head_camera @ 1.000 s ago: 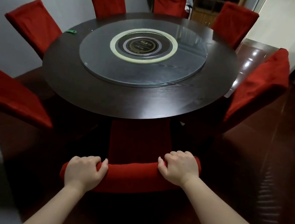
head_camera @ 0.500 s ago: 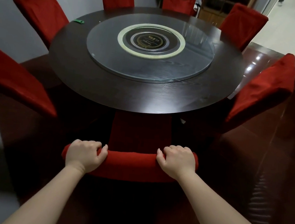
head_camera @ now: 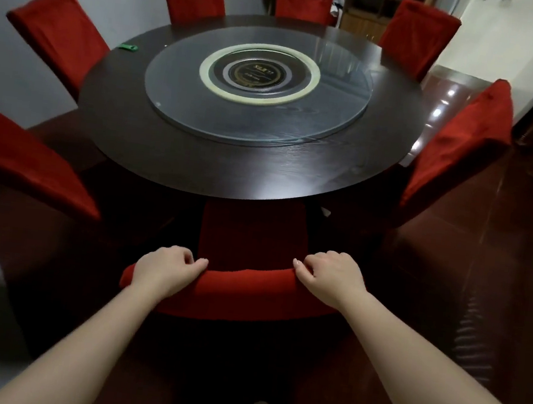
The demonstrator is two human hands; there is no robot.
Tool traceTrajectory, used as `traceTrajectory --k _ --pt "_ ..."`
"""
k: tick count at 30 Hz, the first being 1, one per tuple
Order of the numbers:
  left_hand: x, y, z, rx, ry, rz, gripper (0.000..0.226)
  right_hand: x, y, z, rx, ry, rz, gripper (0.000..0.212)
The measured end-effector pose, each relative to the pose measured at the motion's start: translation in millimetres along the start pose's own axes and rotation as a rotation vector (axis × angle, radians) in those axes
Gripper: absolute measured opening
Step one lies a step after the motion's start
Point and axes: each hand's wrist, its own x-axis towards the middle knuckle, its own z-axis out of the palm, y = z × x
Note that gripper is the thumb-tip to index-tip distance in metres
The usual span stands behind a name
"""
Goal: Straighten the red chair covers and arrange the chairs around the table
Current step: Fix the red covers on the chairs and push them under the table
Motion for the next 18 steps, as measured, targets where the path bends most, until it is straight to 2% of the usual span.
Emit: traceTrajectory --k 2,3,7,13,18 --pt "22.1 10.4 -22.4 -0.093 -0.186 0.008 0.046 -4.1 17.6 -7.7 0.065 -0.042 0.053 0.053" --pt "32.7 20.3 -33.6 -0.104 -0.212 0.041 0.044 -7.4 28.1 -12.3 0.091 -0.054 0.086 0.053" --pt "59.9 85.3 -64.2 -0.044 -0.169 0.232 0.041 -33.8 77.6 -26.0 0.124 -0.051 0.203 0.058" --pt "65.9 208.1 -68.9 0.066 -0.181 0.550 0.037 -84.6 151.2 -42.6 0.122 0.020 0.324 0.061" --pt "68.5 305.6 -67.8 0.078 -0.169 0.714 0.037 -112.5 216.1 -55.2 0.056 0.062 0.385 0.060"
